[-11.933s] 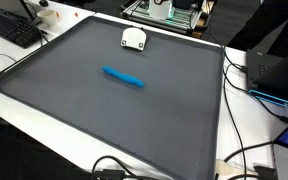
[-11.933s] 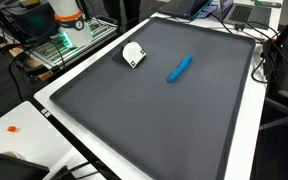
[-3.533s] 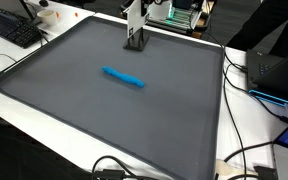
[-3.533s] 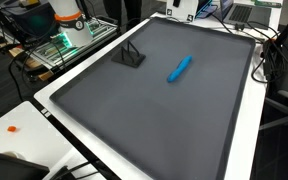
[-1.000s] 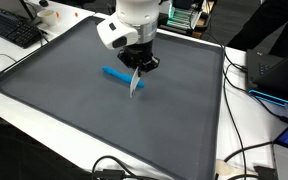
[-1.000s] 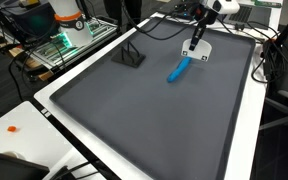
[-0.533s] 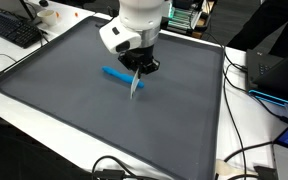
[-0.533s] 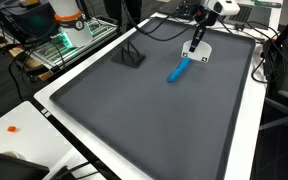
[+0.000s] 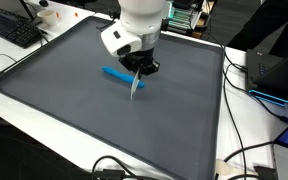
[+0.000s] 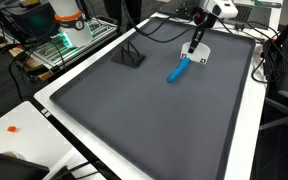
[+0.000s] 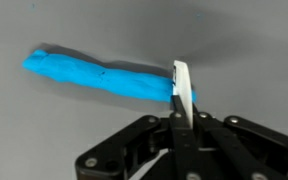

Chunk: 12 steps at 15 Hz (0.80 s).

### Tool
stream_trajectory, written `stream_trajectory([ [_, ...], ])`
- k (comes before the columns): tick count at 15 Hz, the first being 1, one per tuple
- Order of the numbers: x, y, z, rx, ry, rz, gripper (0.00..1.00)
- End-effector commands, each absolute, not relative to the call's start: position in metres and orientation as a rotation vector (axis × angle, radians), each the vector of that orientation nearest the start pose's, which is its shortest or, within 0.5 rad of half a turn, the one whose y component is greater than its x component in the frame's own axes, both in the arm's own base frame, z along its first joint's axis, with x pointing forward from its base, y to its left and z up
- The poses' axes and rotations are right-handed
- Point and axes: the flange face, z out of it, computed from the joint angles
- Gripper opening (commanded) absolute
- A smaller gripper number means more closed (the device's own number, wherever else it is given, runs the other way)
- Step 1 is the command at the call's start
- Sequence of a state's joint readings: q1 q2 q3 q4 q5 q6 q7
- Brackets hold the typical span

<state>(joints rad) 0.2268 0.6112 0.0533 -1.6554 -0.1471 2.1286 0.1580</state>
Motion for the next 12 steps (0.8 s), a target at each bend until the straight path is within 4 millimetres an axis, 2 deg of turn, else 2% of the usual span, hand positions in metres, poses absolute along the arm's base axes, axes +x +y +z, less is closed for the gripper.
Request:
stream_trajectory([
  [1, 0.640, 0.171, 0.226, -3.253, -0.307, 0.209, 0.01],
  [6, 0.633, 0.166, 0.220, -3.246, -0.259, 0.252, 0.01],
  [12, 0.625, 0.164, 0.227, -3.229, -0.220, 0.291, 0.01],
])
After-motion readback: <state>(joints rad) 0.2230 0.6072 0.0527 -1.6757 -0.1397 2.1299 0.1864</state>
